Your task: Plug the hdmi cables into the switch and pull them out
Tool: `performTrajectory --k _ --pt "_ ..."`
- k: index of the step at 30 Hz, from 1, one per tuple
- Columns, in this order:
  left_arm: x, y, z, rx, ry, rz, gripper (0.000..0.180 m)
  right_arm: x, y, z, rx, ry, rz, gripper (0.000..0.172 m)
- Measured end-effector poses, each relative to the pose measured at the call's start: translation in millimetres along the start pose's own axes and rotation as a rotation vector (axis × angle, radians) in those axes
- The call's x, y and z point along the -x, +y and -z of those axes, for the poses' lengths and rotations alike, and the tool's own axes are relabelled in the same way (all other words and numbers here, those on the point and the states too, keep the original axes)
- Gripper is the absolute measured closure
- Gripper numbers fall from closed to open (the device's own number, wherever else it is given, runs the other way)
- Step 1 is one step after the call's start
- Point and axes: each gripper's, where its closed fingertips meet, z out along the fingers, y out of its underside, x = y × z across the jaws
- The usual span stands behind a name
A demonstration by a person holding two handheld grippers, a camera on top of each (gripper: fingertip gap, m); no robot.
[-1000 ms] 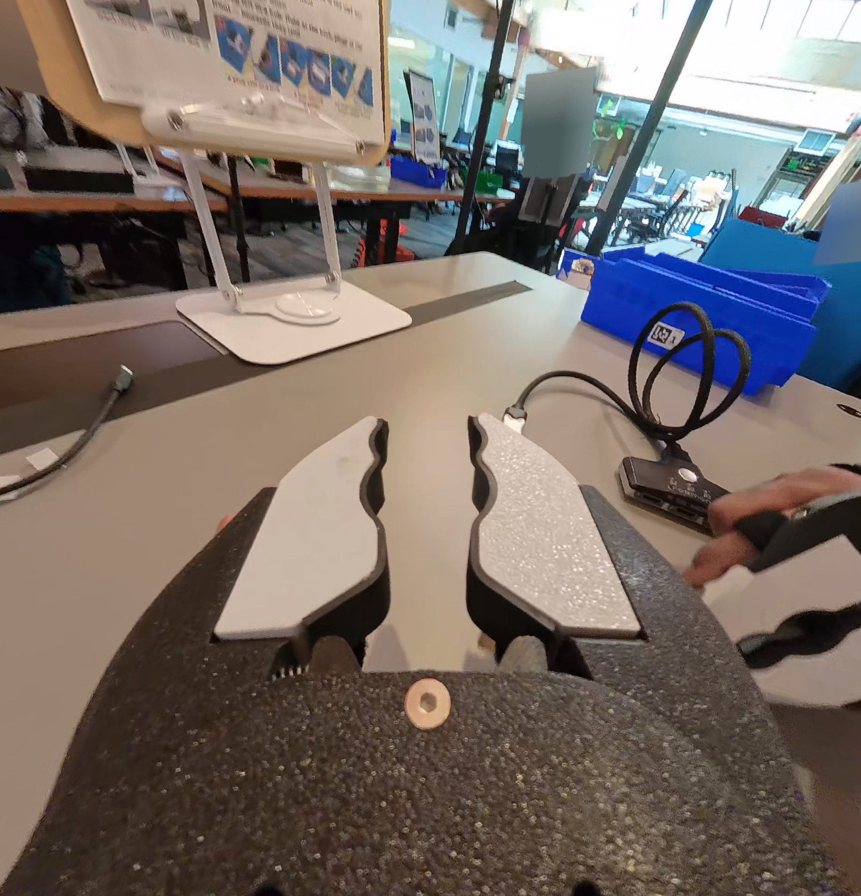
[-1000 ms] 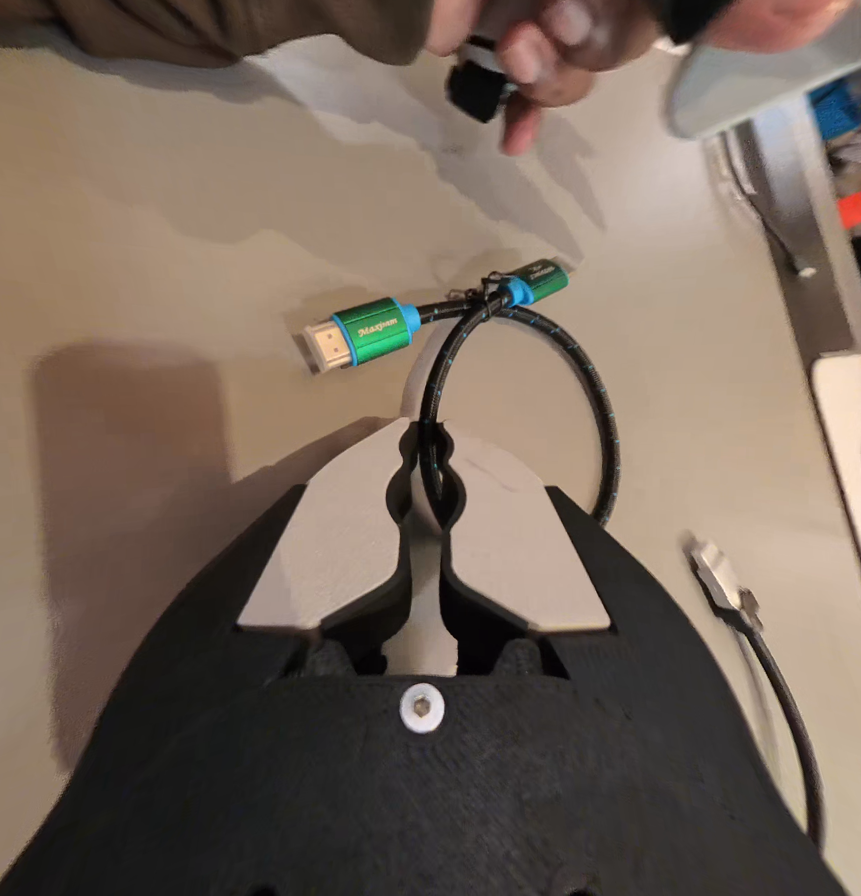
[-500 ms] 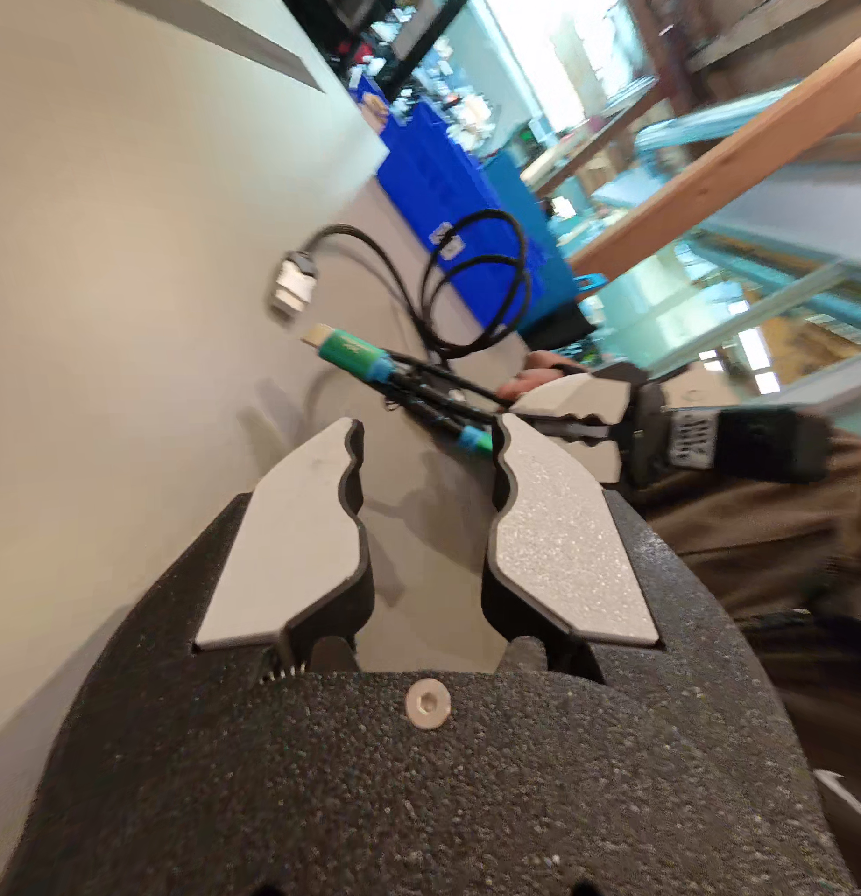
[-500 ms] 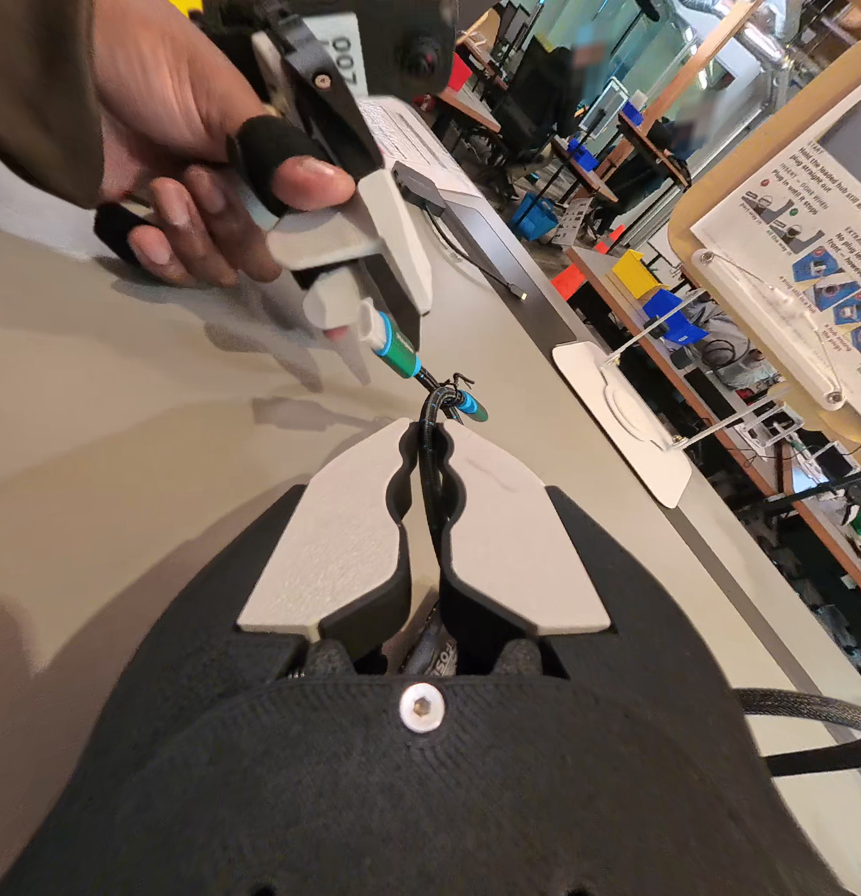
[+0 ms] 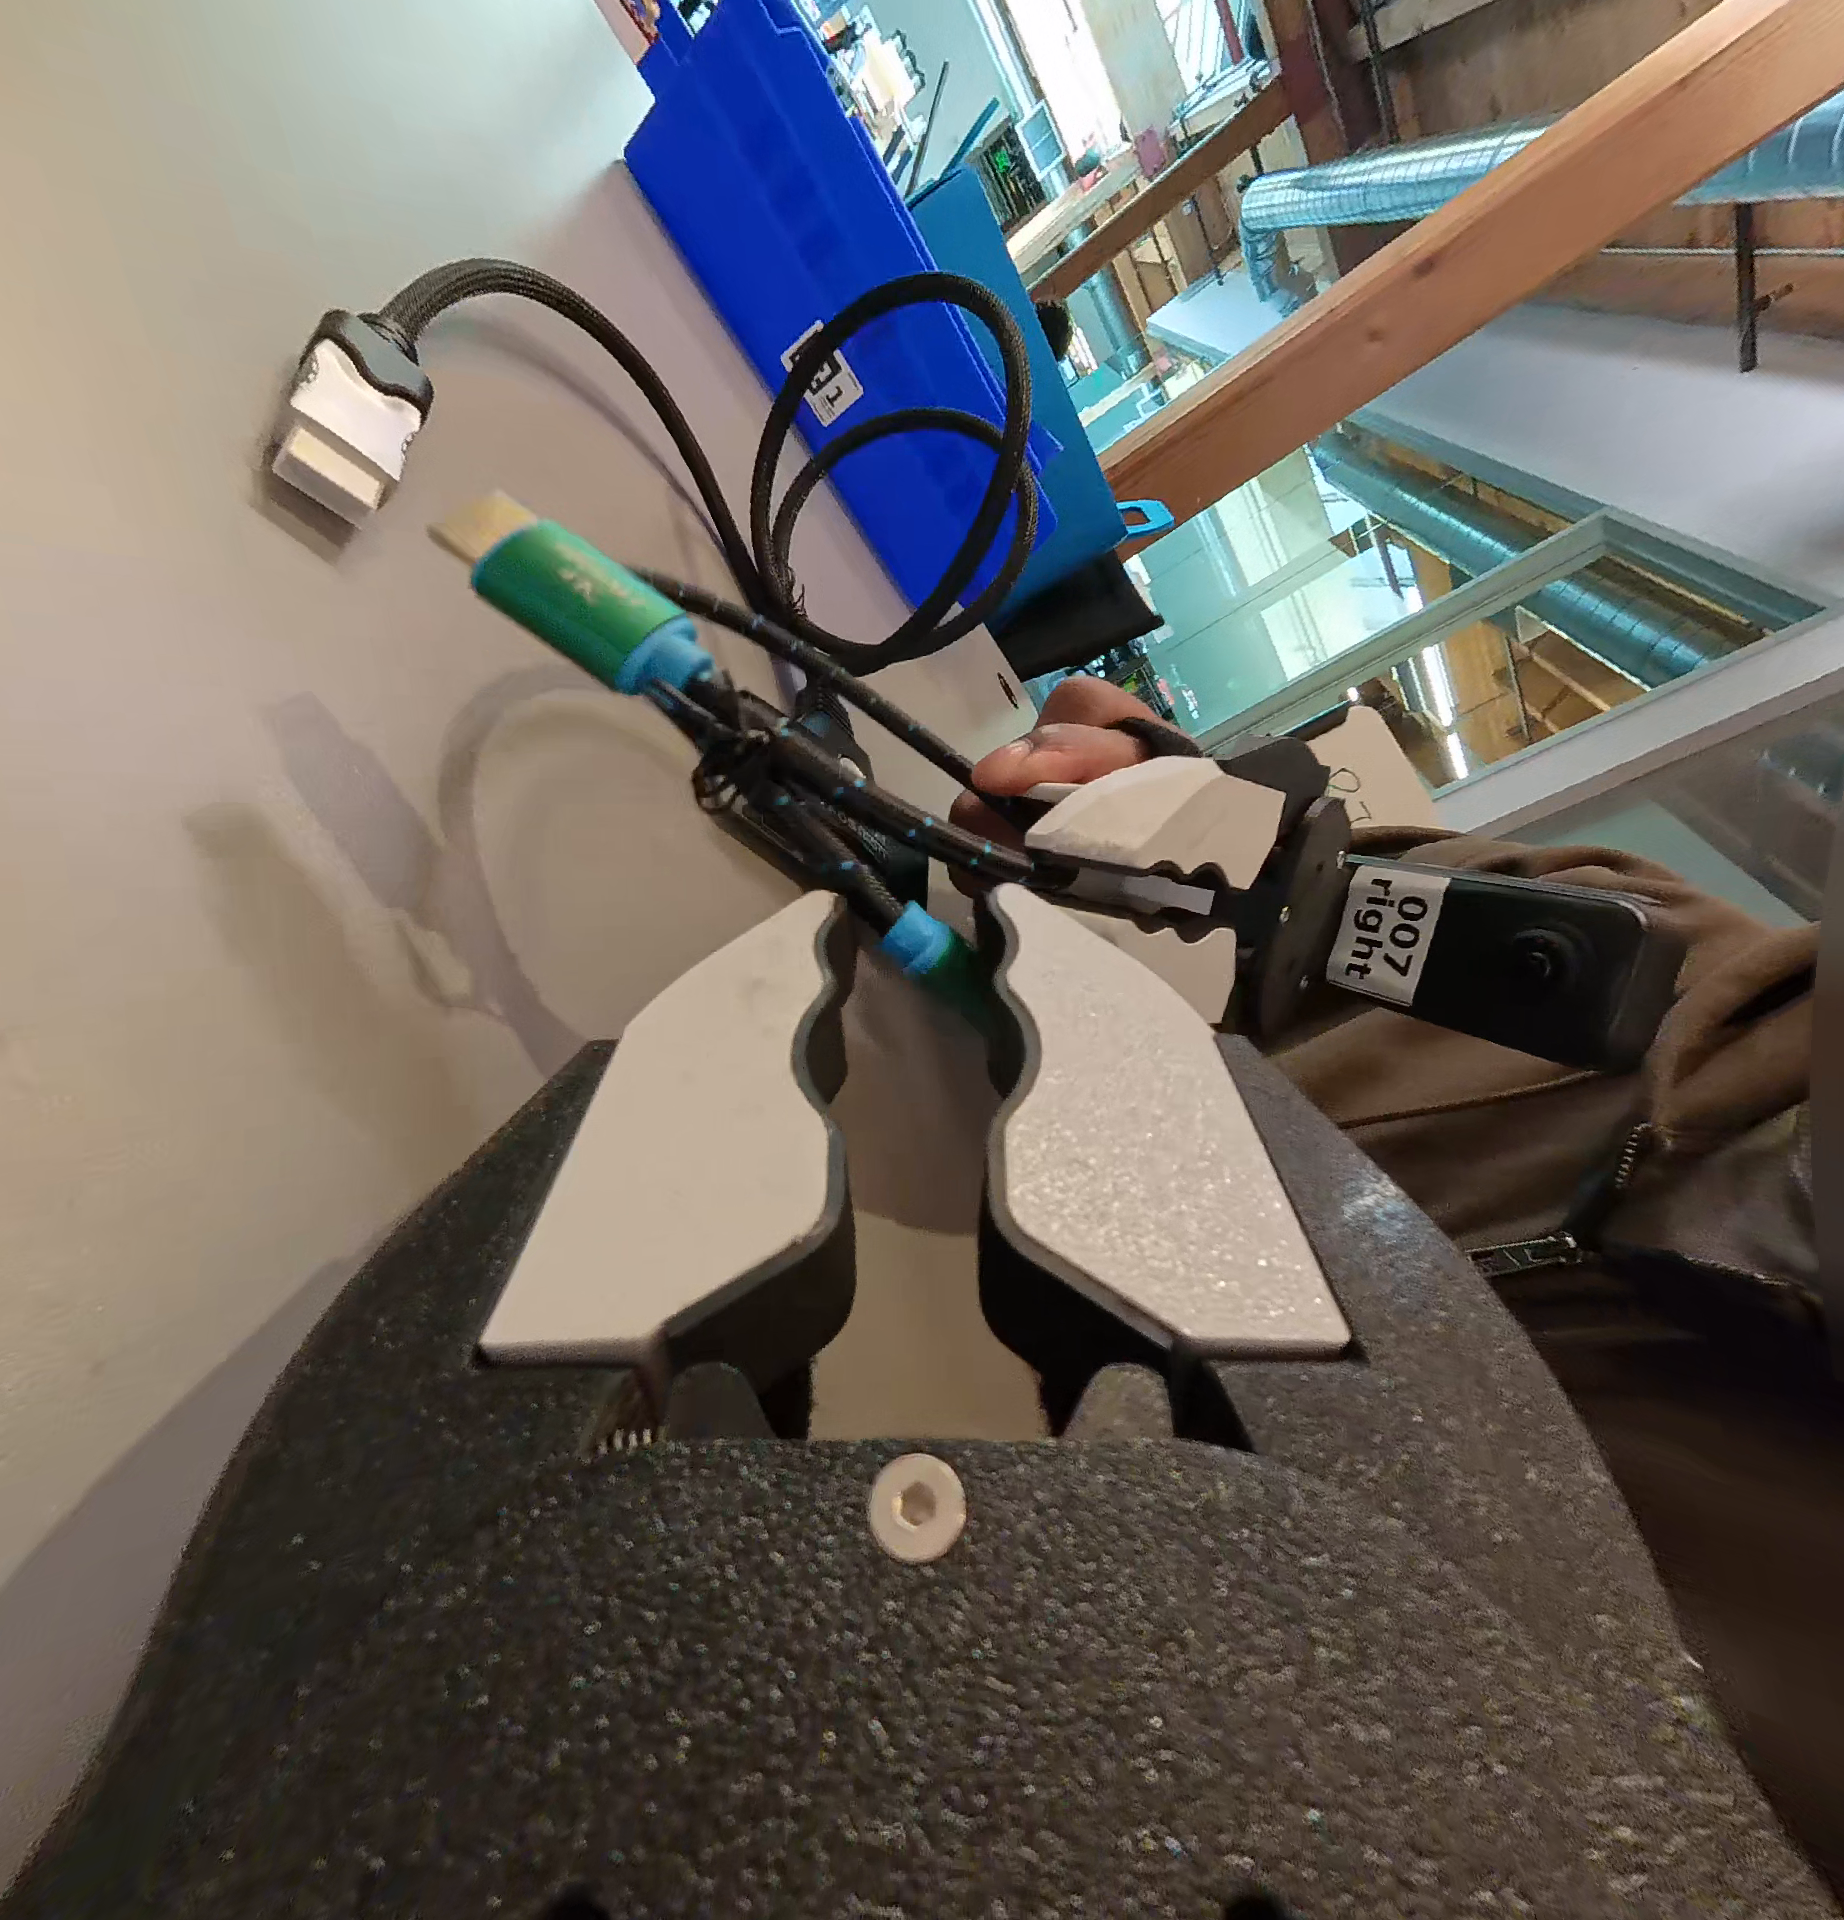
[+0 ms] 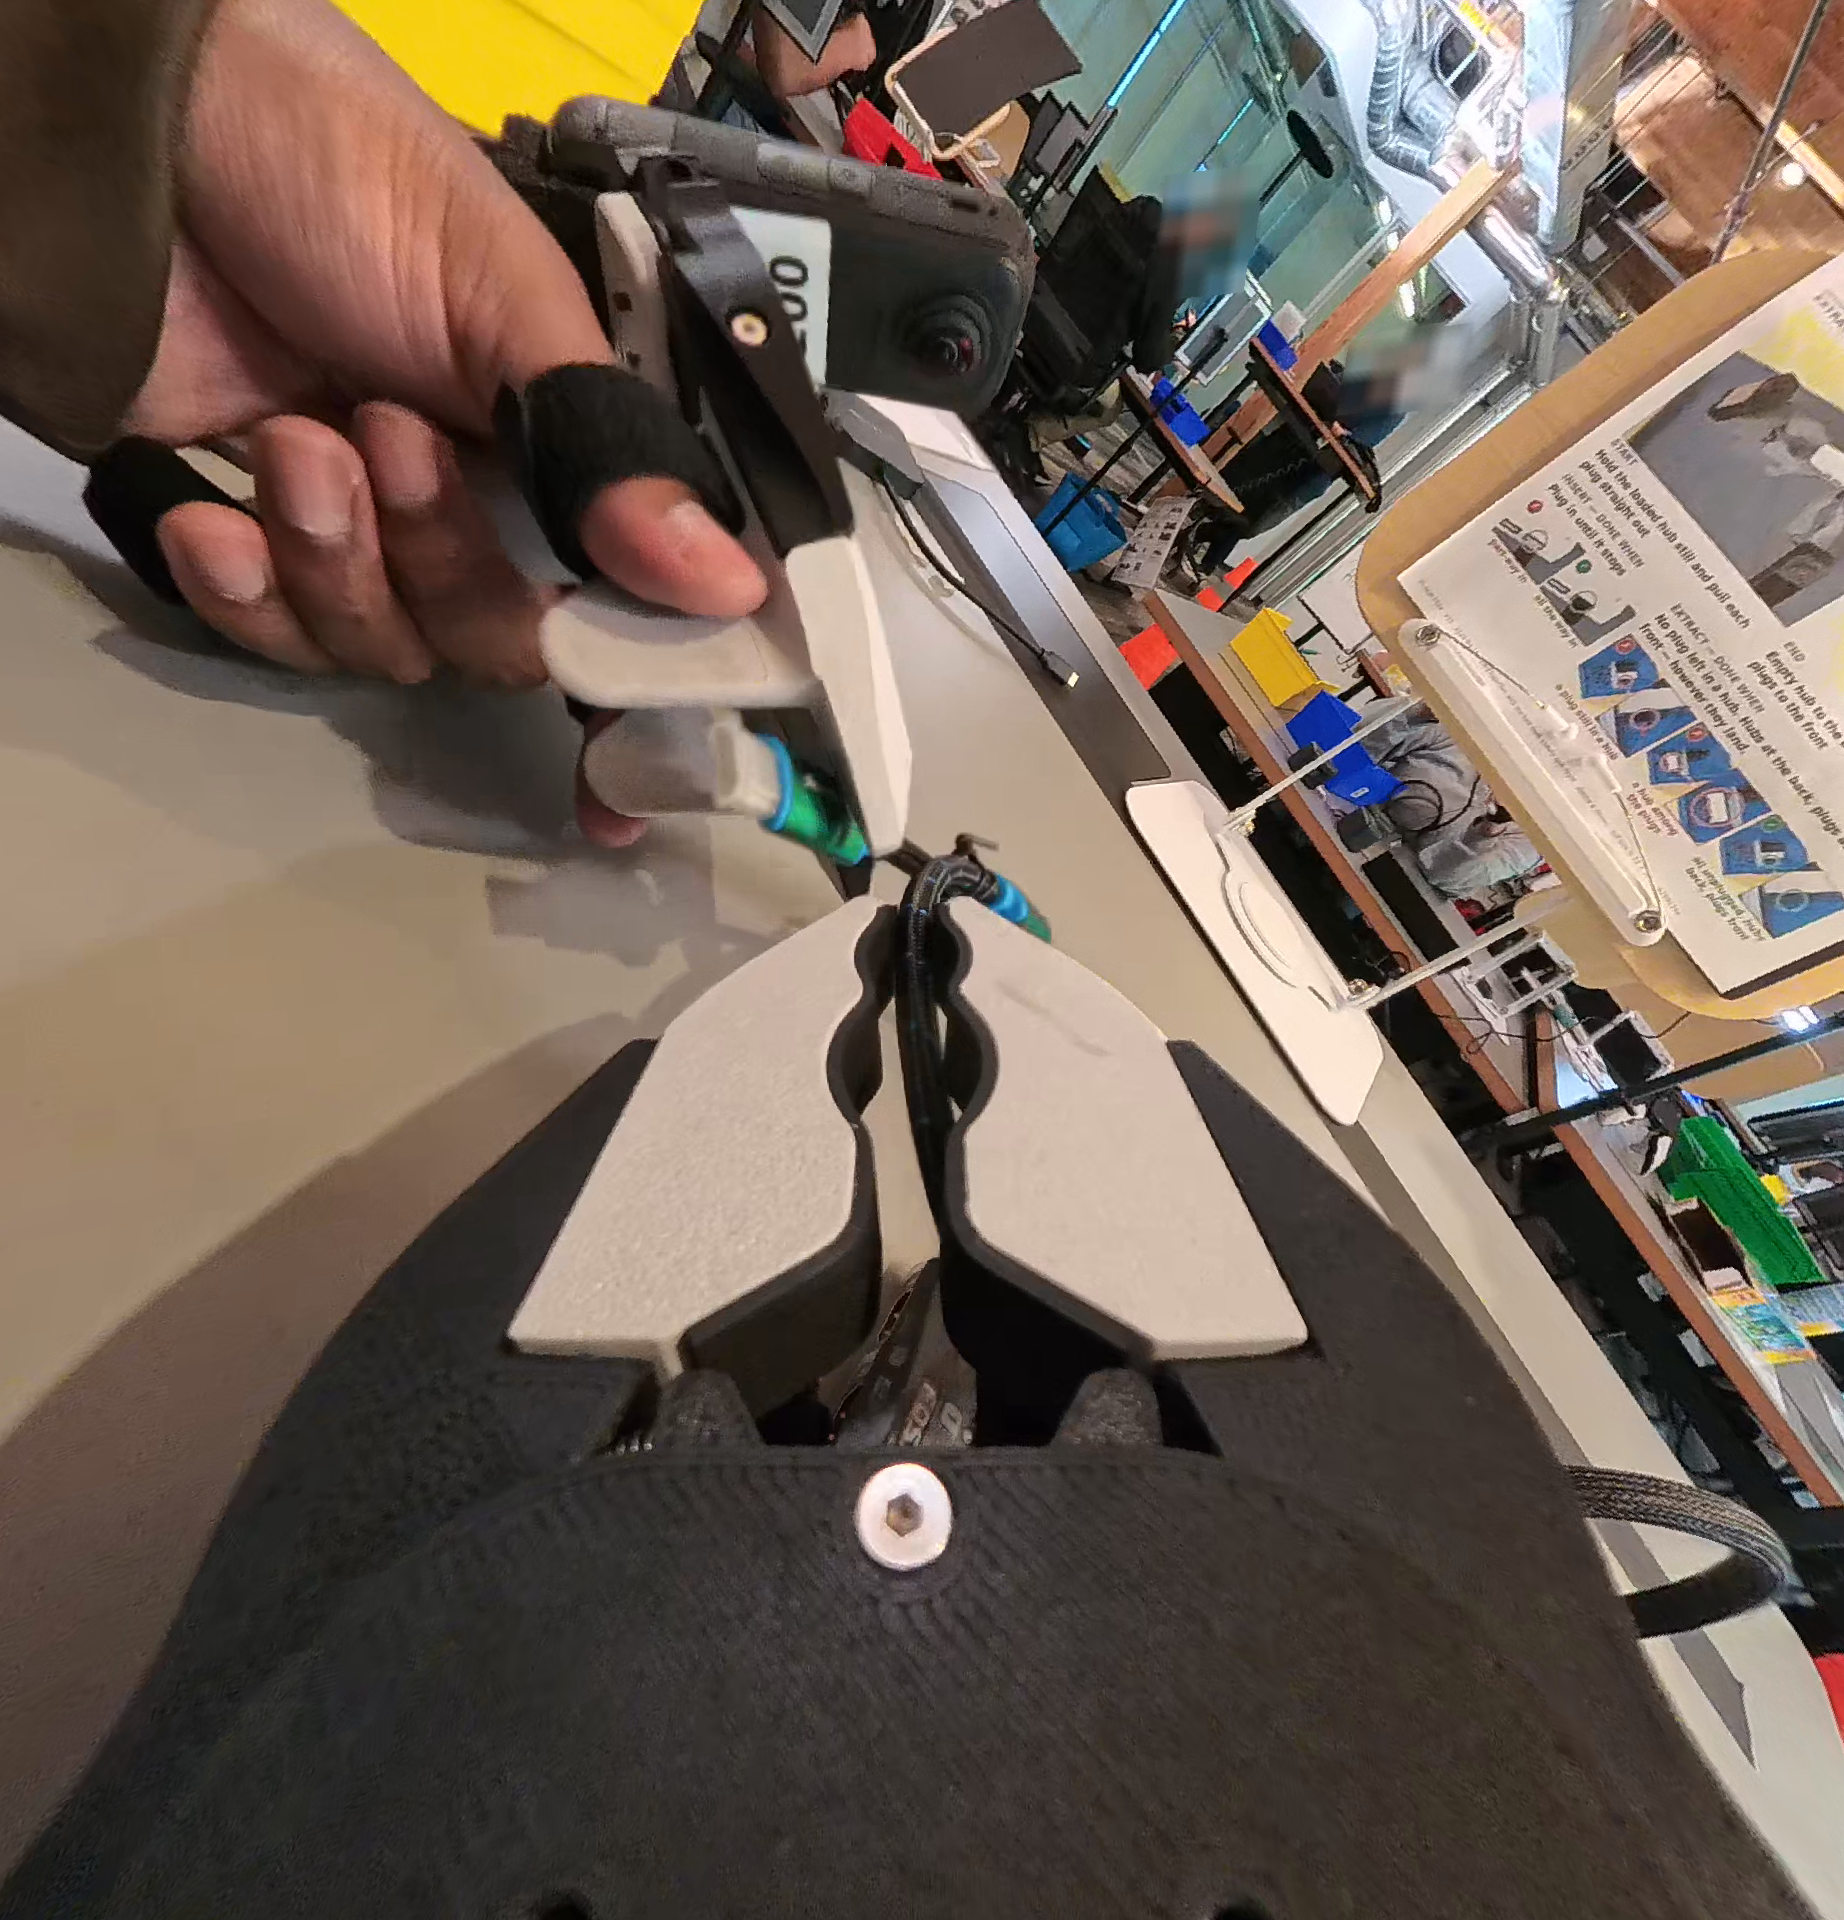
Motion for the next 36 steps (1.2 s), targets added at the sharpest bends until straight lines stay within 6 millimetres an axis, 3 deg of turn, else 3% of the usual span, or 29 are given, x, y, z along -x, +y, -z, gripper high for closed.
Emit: performTrajectory --k 9,14,29,33,36 --pt "7.9 10.0 -6.3 0.093 -0.142 -0.172 0.164 1.5 1.9 -0.7 0.006 -0.013 -0.019 0.166" --pt "10.6 4.6 -3.6 0.097 -0.239 -0.296 0.165 -0.5 9.6 -4.4 0.034 -0.04 -0.095 0.166" --pt "-5.2 -5.2 3.6 0.124 -0.339 -0.593 0.17 2.0 4.1 -3.4 -0.005 -0.124 -0.168 0.164" --pt "-1.4 -2.6 3.7 0.157 -0.369 -0.646 0.17 -5.3 -4.9 2.1 -0.056 -0.154 -0.223 0.153" --pt "-1.9 -1.8 5.4 0.176 -0.376 -0.68 0.171 -21.9 -11.1 8.0 -0.104 -0.104 -0.186 0.149"
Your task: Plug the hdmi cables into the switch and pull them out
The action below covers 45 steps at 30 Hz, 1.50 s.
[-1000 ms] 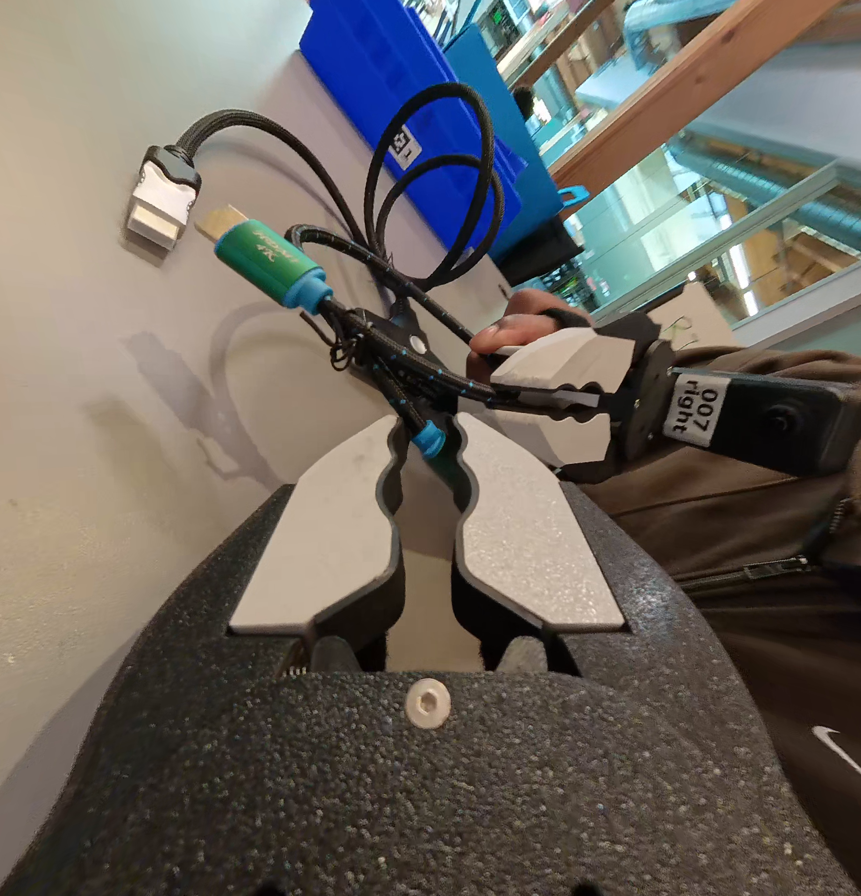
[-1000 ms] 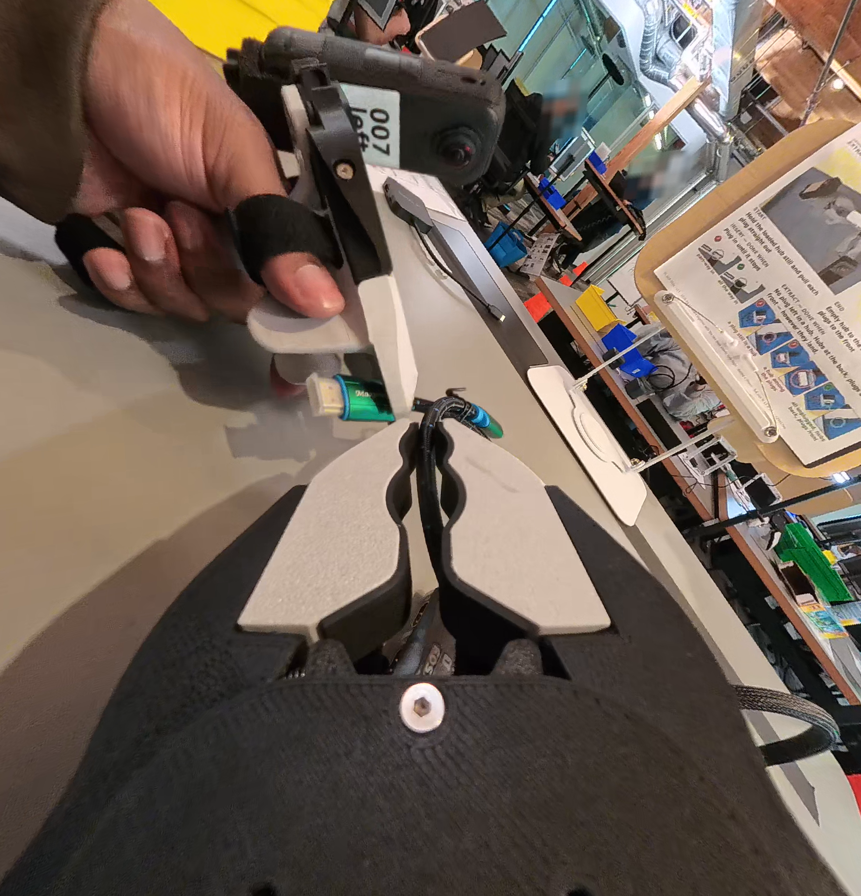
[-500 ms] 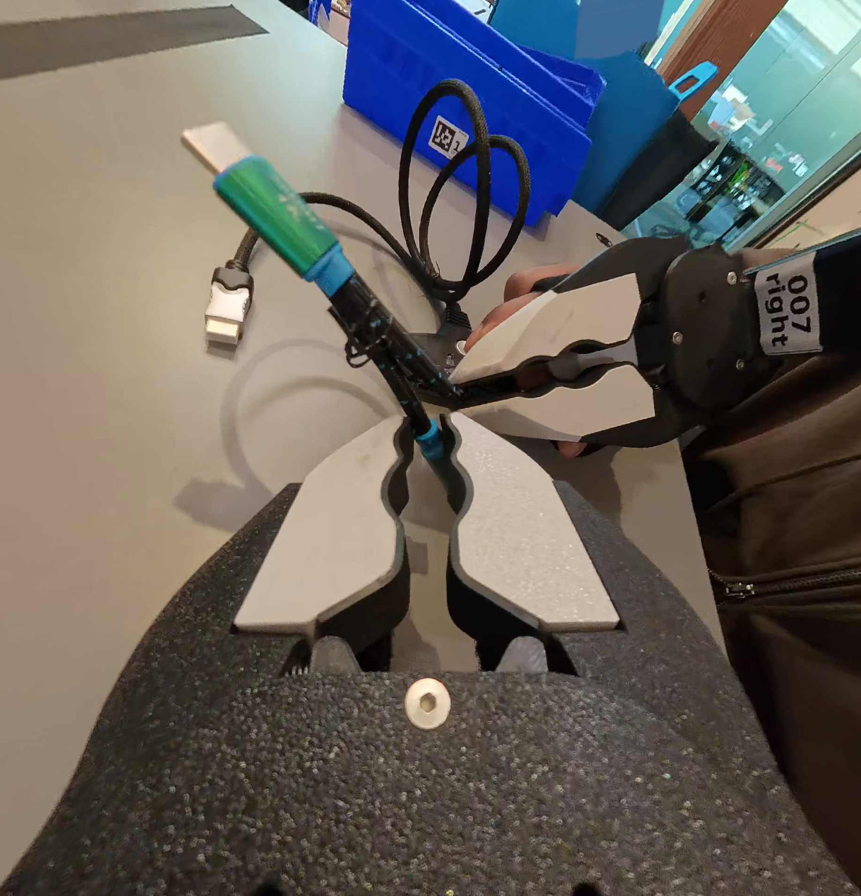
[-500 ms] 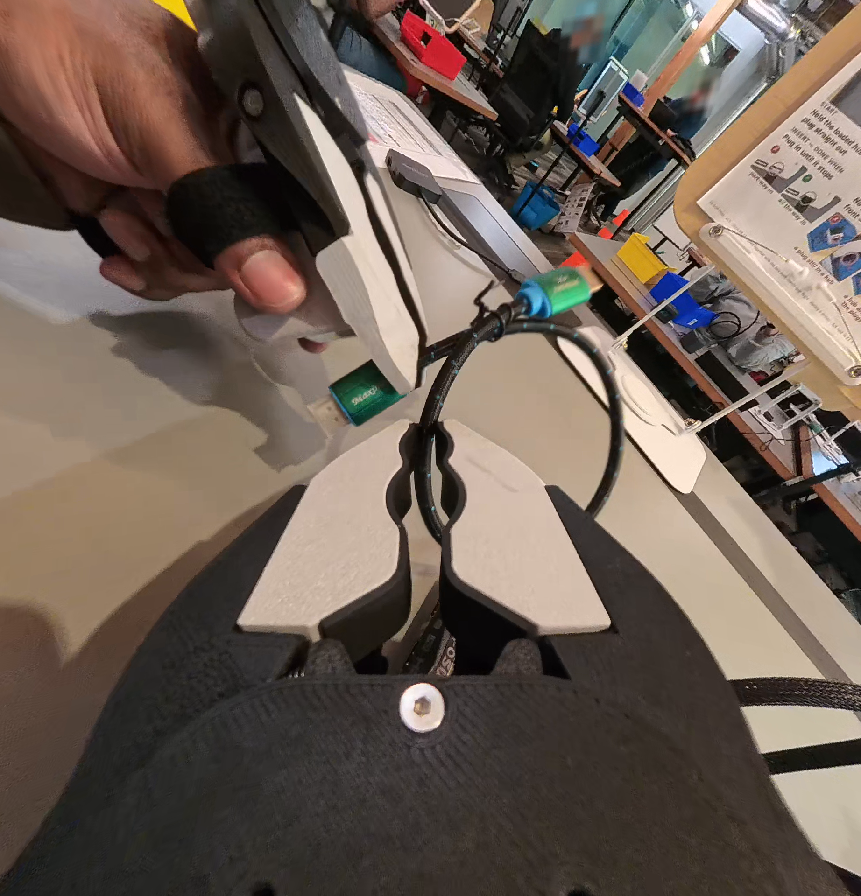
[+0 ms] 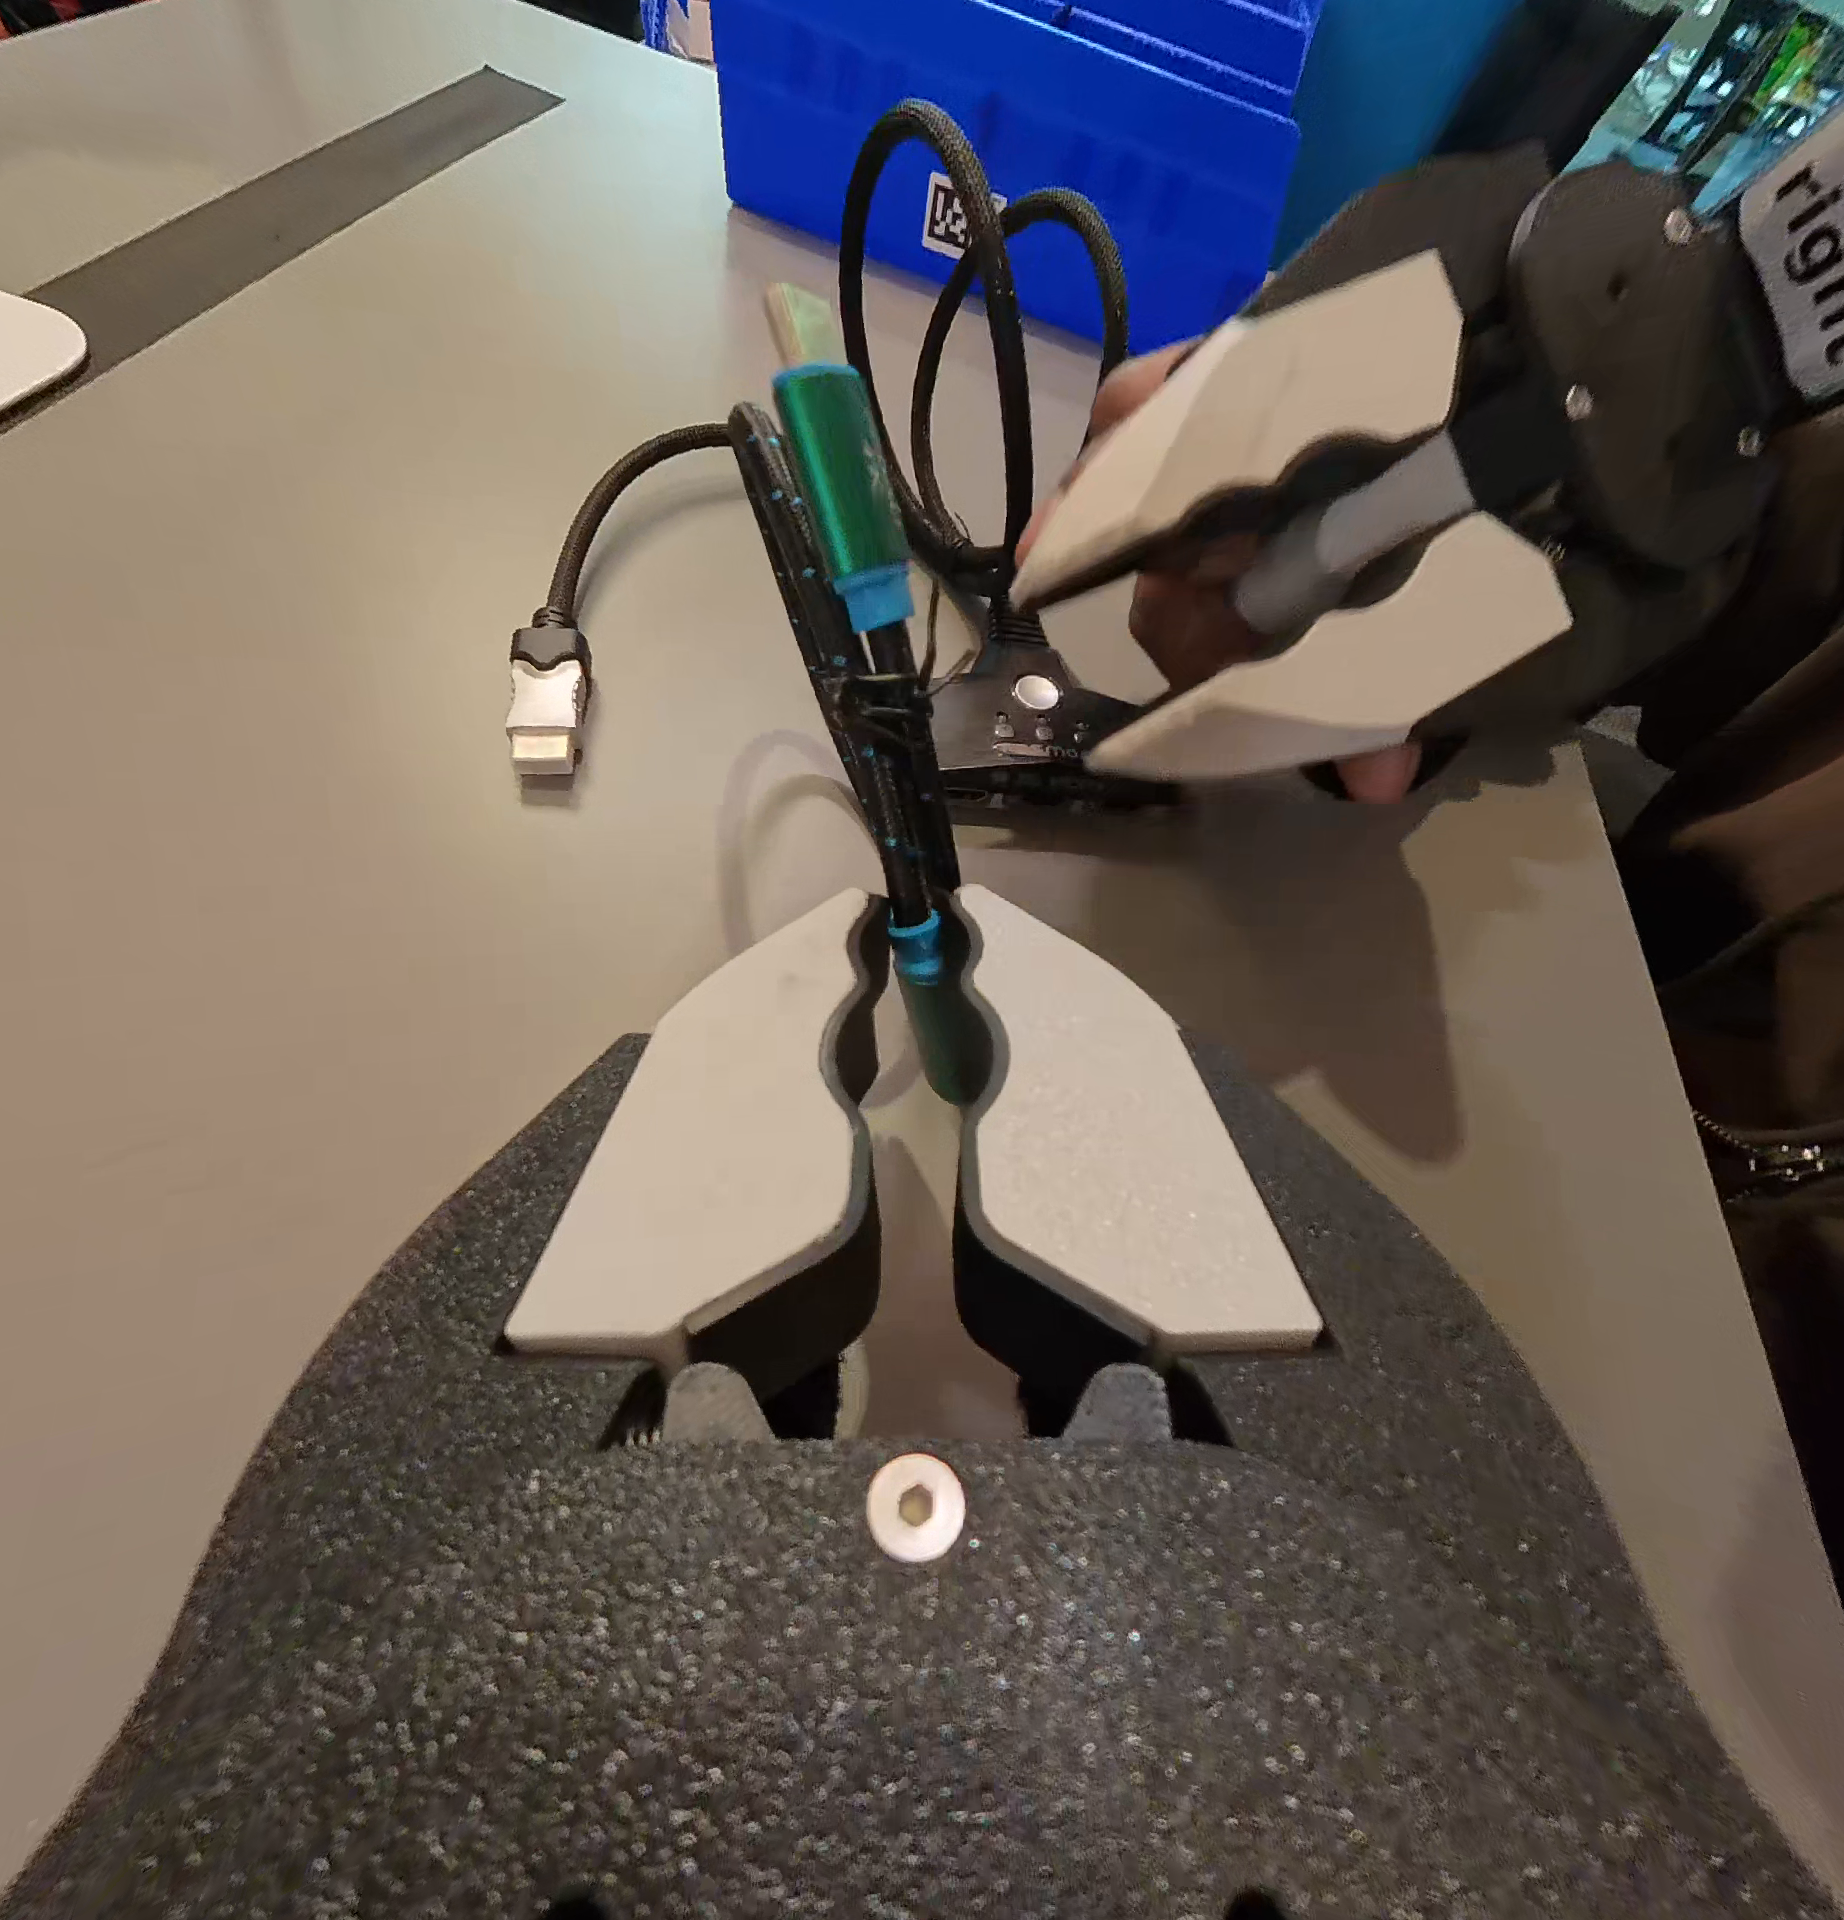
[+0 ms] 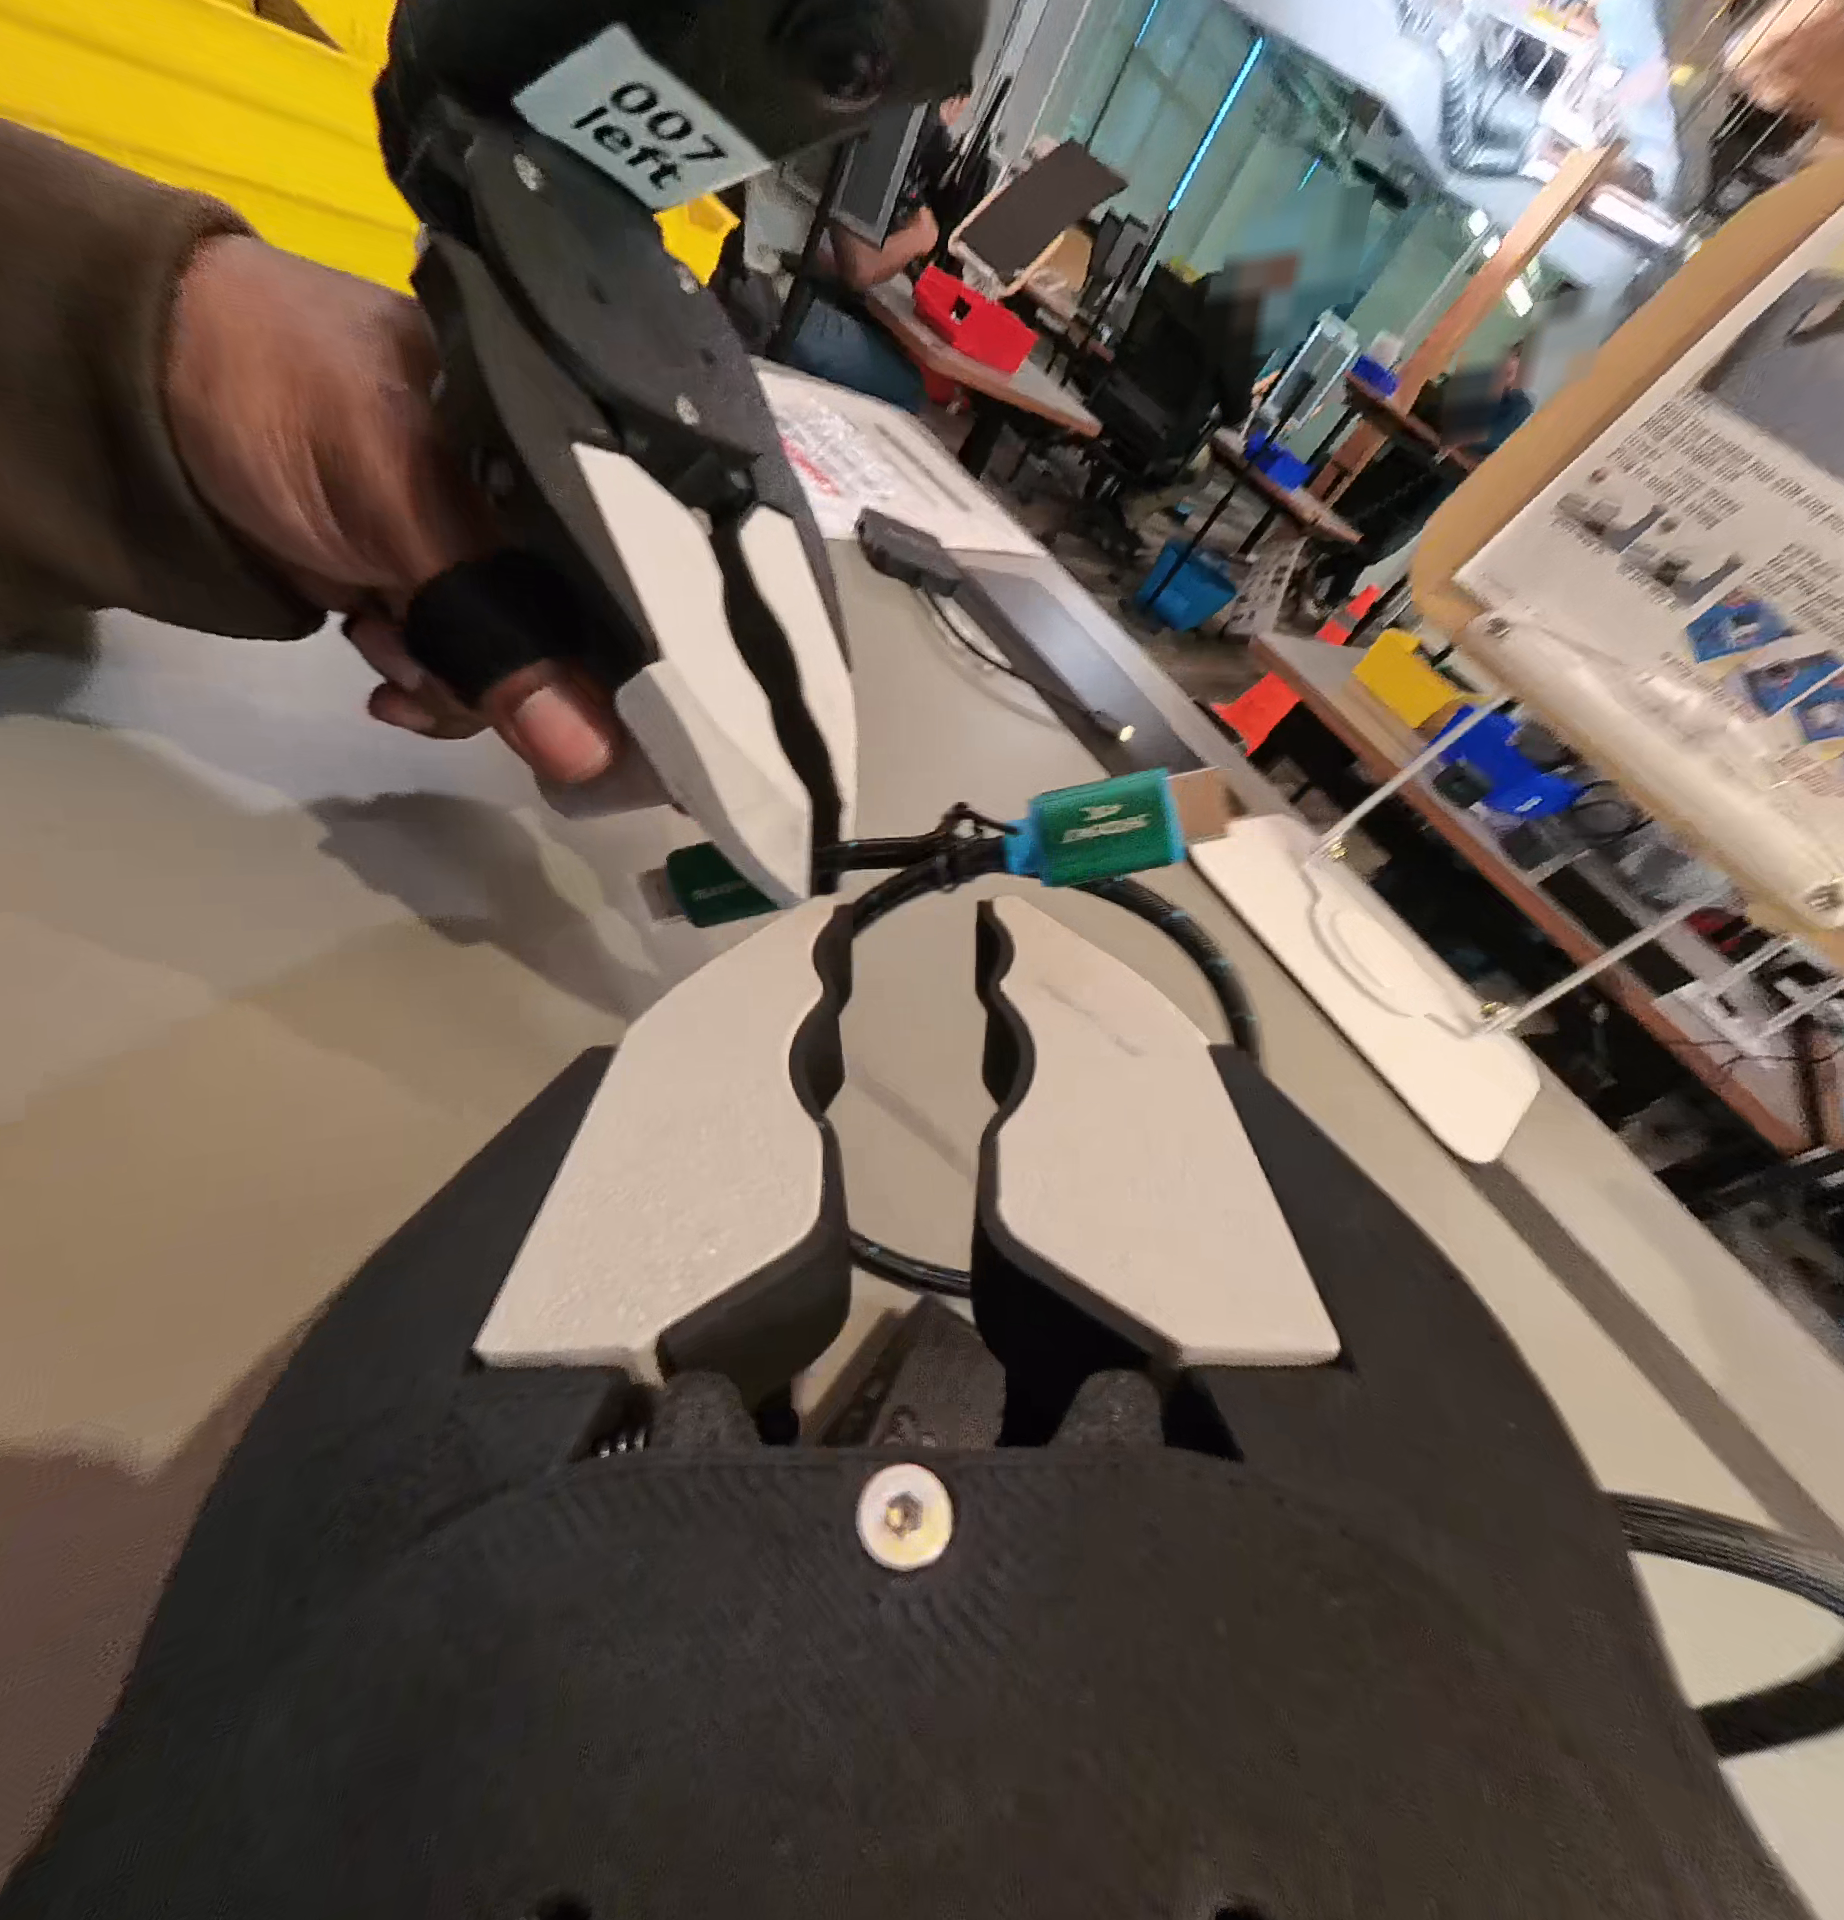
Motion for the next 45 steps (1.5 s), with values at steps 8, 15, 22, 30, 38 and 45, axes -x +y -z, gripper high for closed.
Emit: performTrajectory --k 8,15,22,30,38,45 --pt "-7.4 -3.4 3.5 0.011 0.007 -0.092 0.171 -33.0 -13.3 9.3 -0.07 0.008 -0.149 0.125" --pt "-18.1 -1.0 2.1 0.064 0.023 -0.156 0.17 -45.9 -4.6 19.0 -0.019 0.149 0.558 0.119" --pt "-31.4 -5.0 1.6 0.116 0.004 -0.189 0.17 -24.3 -15.5 25.7 -0.014 0.222 1.02 0.113" --pt "-47.0 -6.6 -3.7 0.137 0.019 -0.251 0.17 -23.8 -13.5 23.9 0.038 0.244 1.07 0.138" --pt "-47.6 -7.2 -2.5 0.109 0.053 -0.22 0.17 -29.6 -6.9 23.9 0.069 0.201 0.946 0.139" --pt "-54.2 -8.6 2.0 0.095 0.107 -0.203 0.17 -29.1 -7.2 27.2 0.065 0.148 0.874 0.141"
